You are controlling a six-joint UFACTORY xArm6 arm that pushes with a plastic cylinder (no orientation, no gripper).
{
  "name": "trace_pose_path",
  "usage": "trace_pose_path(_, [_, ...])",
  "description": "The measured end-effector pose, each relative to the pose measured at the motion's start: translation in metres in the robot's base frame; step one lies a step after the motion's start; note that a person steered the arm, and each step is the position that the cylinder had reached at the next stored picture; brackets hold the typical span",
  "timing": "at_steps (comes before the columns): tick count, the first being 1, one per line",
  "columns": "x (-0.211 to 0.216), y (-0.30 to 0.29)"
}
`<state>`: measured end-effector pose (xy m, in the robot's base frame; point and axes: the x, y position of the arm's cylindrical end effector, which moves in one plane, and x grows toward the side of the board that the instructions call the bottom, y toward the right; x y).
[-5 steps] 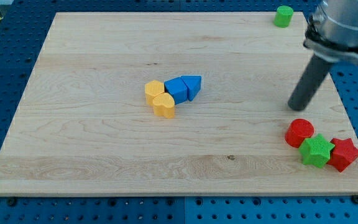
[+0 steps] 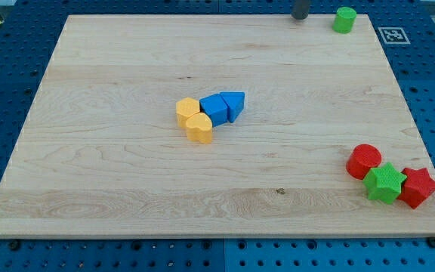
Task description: Push the green circle to red circle
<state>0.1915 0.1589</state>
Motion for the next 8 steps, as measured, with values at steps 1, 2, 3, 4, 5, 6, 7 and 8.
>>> trace_pose_path(1, [0.000, 0.032])
trace_pose_path(2, [0.000, 0.068])
trace_pose_path(3, [-0.001, 0.101])
trace_pose_path(4, [-0.001, 0.107])
trace_pose_path(5, [-0.001, 0.112])
trace_pose_path(6, [0.002, 0.112])
trace_pose_path(7, [0.011, 0.112])
trace_pose_path(8, [0.023, 0.112])
